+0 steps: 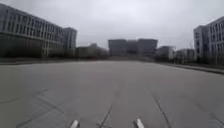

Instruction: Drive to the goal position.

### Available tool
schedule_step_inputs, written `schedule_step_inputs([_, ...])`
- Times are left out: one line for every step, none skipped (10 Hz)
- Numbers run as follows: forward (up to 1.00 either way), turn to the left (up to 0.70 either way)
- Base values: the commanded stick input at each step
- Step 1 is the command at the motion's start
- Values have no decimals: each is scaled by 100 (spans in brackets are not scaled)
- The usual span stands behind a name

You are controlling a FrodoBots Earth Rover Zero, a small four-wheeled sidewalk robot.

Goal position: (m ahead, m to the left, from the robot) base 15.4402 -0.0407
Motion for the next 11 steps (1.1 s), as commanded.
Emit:
schedule_step_inputs([100, 0])
schedule_step_inputs([100, 0])
schedule_step_inputs([100, 0])
schedule_step_inputs([100, 0])
schedule_step_inputs([100, 0])
schedule_step_inputs([100, 0])
schedule_step_inputs([100, 0])
schedule_step_inputs([100, 0])
schedule_step_inputs([100, 0])
schedule_step_inputs([100, 0])
schedule_step_inputs([100, 0])
